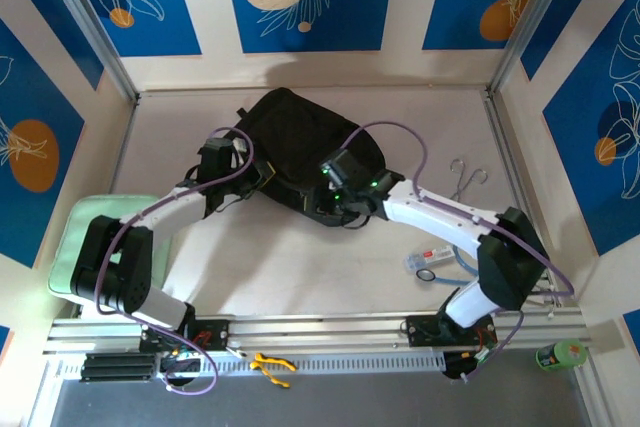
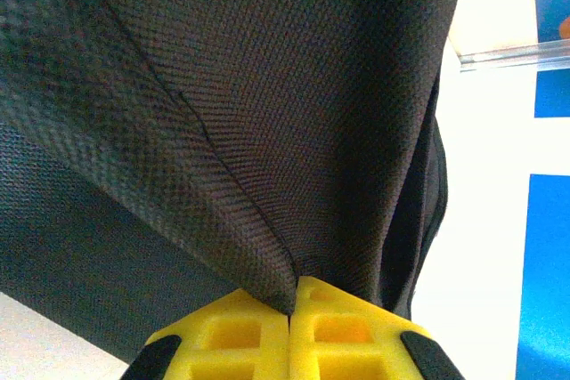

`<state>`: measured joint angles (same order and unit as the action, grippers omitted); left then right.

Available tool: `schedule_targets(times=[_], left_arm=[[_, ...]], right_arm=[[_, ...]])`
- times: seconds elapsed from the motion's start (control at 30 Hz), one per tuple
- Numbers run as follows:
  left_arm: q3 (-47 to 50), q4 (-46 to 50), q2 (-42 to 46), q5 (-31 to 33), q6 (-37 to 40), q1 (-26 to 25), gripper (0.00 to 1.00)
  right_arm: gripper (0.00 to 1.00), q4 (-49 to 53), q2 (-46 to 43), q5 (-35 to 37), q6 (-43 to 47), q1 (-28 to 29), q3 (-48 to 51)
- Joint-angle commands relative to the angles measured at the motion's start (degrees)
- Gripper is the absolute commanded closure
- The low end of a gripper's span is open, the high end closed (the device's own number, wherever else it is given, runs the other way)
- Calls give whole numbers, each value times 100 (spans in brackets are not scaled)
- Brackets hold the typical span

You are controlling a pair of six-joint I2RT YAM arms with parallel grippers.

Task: Pack the student bag
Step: Zip the student bag at the top-center of the table.

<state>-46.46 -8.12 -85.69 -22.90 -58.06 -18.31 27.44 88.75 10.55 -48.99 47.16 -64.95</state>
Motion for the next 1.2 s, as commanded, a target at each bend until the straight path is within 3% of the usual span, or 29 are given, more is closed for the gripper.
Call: schedule_targets(times=[0.0,0.23,0.57,0.73,1.03,1.17], left_arm=[[-229,-278,-27,-187,39,-75,100],[-238,-277,-31,-249,24,-78,100],[-211,-391,-27,-309,-58,-79,100],[-214,-396,-27,-304,-80,-78,100],[-259,-313,-16,-236,-30,-77,100],[-315,-292,-20,-231,-26,-78,100]], right_arm=[[53,-114,297,382,-137,222,-314],[55,-68,798,1199,27,502,-601],[57,-223,1284,1191,397,548,-875],[65,-485,1438,1119,580,545,-1056],[89,-258,1436,1322,449,497,-1020],[91,-209,1380,1314,400,436,-908]])
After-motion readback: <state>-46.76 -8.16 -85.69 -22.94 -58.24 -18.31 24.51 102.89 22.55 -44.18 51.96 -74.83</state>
